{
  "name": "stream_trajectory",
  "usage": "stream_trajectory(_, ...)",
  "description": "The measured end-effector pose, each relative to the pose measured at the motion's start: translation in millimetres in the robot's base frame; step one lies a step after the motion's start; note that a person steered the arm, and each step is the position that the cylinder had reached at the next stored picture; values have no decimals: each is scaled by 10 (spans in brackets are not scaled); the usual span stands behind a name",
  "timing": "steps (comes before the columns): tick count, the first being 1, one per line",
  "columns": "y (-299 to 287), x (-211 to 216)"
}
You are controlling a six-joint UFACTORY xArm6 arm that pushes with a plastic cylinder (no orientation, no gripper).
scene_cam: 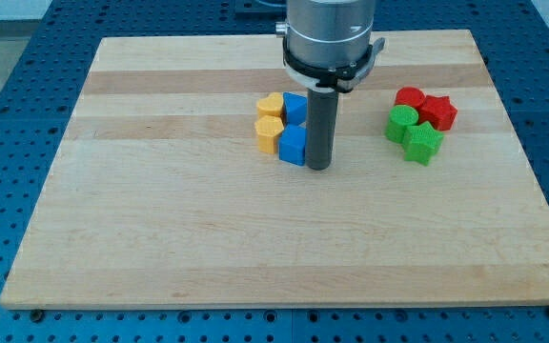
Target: Move the blue cube into the blue triangle
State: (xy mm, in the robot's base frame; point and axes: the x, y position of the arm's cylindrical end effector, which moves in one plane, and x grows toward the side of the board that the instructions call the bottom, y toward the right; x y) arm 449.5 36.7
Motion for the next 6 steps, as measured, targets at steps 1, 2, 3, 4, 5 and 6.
stream_trajectory(1, 0, -94)
stream_trajectory(2, 40, 85)
stream_trajectory(3, -73, 530)
stream_trajectory(4, -236, 561)
stream_trajectory(5, -256, 215)
stream_trajectory(6, -256, -63)
